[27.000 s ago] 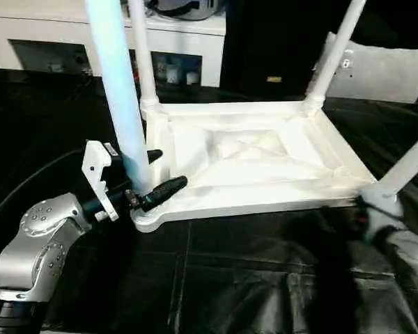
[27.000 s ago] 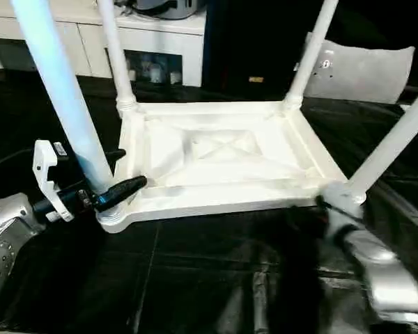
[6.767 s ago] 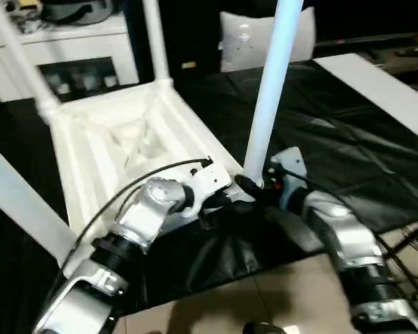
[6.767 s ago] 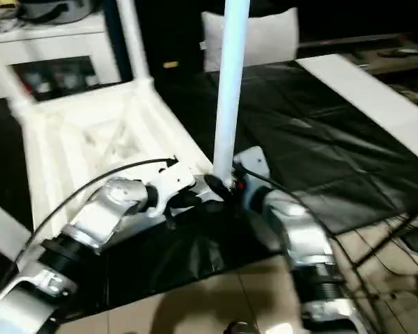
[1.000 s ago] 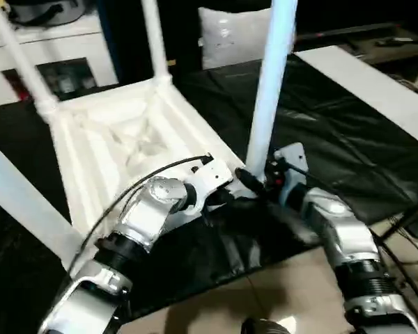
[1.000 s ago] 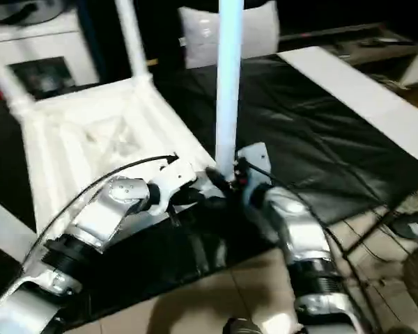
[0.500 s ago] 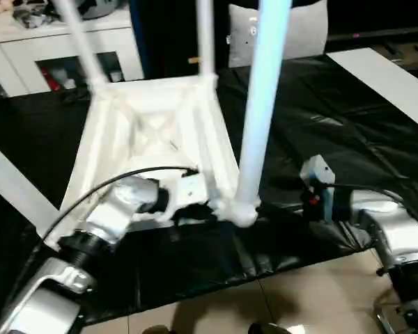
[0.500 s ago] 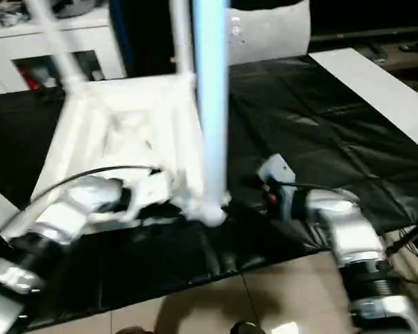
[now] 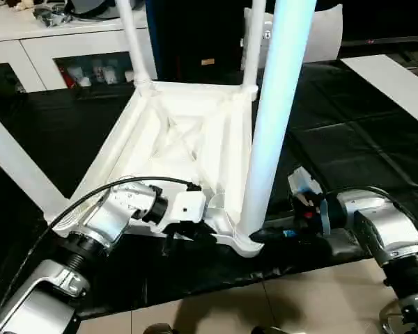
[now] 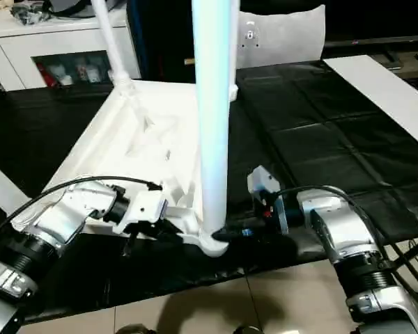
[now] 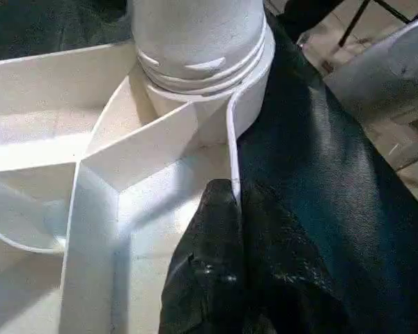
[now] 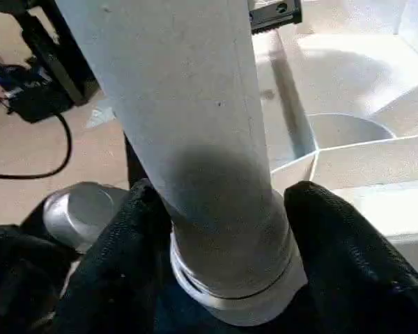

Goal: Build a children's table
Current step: Rotate leg to tighten

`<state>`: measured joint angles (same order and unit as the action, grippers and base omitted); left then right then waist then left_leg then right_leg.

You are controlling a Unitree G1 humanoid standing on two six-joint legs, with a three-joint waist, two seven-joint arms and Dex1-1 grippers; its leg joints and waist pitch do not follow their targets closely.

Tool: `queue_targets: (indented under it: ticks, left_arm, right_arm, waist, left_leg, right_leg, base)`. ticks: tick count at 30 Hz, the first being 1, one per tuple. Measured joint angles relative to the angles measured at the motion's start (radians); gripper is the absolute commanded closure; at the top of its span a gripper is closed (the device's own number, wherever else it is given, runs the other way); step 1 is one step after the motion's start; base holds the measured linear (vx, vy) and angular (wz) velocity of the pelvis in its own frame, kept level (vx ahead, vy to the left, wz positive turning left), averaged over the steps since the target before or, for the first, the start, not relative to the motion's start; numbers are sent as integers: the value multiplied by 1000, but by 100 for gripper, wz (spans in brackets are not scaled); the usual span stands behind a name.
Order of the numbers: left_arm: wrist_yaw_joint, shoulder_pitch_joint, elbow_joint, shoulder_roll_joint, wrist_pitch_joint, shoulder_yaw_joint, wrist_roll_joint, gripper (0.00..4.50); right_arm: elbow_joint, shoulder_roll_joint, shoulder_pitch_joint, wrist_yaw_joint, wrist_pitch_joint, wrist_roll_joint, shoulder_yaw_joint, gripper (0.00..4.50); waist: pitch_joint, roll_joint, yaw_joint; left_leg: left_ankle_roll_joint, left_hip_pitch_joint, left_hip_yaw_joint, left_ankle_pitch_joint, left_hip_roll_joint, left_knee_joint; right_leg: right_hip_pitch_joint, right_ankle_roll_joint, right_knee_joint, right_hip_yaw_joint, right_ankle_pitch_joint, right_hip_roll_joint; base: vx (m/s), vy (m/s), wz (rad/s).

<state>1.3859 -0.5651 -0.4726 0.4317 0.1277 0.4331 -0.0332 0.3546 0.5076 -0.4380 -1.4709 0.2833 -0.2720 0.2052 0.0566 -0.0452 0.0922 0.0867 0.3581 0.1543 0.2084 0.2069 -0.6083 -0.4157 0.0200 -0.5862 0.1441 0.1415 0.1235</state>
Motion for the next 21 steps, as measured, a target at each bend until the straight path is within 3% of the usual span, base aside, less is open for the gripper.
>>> queue_targets:
  ticks: [5,14,19,21]
  left_arm:
    - [5,1,-8,1,6,0,0,450]
    - [7,1,-12,-1,0,-5,2,450]
    - [-32,2,-8,-16,-107,-33,7,450]
    - [-94,3,-1,-26,-174,-51,-3,450]
  right_arm:
    - [1,-12,-1,0,-6,-2,1,236]
    - [-1,-23,1,3,1,-3,0,249]
    - [-35,-55,26,92,41,-7,-30,250]
    - [-39,-98,39,194,55,0,-64,250]
  waist:
    - [0,1,-3]
    - [-1,2,-2]
    - [-1,2,-5]
    - [-2,3,-18]
  left_leg:
    - [3,-2,0,0,0,0]
    - [6,-4,0,1,0,-1]
    - [7,-7,1,1,0,-1]
    - [8,-9,1,0,0,0]
  right_leg:
    - [0,-1,-3,-1,1,0]
    - [0,-2,-7,-1,1,0]
    - [2,-1,-8,-3,1,0]
    - [3,-1,-8,-4,1,-1]
  base:
    - [0,0,0]
    - [0,0,0]
    - [0,0,0]
    - [0,0,0]
